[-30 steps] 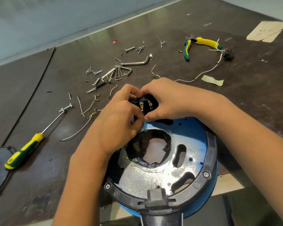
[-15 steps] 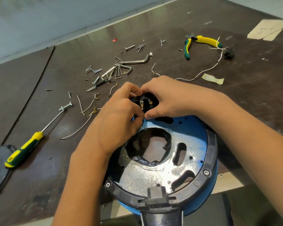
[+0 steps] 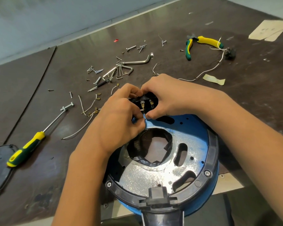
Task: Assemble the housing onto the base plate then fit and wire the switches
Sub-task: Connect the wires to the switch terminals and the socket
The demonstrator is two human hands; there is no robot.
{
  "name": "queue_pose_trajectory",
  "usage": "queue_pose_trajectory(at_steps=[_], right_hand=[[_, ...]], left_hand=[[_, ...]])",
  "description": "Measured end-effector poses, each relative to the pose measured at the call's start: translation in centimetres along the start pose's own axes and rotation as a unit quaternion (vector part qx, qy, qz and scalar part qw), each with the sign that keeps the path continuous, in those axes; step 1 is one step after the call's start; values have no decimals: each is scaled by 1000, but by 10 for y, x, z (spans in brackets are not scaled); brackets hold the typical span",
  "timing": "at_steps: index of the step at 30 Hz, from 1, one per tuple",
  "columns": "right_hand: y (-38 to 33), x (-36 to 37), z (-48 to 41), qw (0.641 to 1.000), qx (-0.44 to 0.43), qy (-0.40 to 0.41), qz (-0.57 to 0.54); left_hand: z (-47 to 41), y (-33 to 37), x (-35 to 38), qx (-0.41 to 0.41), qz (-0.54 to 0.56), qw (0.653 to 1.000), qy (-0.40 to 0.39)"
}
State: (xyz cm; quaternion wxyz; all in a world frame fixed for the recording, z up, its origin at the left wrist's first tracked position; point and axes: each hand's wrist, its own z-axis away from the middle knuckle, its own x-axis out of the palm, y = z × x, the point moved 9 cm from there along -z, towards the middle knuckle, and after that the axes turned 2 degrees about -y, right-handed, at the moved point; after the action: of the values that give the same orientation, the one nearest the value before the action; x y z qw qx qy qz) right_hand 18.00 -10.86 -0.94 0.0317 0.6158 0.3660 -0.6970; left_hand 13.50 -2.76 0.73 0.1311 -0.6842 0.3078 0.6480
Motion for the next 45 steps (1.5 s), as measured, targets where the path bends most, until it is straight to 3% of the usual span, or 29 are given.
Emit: queue_pose_trajectory(at_steps=[9, 14, 22, 31, 35, 45], right_hand=[[2, 1, -2, 1000, 6, 3, 11], [2, 1, -2, 1000, 16, 5, 14], [3, 1, -2, 1000, 20, 12, 13], [5, 3, -3, 1000, 18, 5, 15], [5, 4, -4, 1000, 17, -1, 16], [4, 4, -1, 1000, 22, -3, 17]], left_hand=[[0, -3, -5, -11, 23, 999, 28], [9, -17, -17, -86, 25, 994, 62], [16, -18, -10, -136, -57, 989, 0], [19, -18, -5, -177, -108, 978, 3], [24, -26, -3, -212, -94, 973, -3], [22, -32, -2, -199, 43, 979, 20]])
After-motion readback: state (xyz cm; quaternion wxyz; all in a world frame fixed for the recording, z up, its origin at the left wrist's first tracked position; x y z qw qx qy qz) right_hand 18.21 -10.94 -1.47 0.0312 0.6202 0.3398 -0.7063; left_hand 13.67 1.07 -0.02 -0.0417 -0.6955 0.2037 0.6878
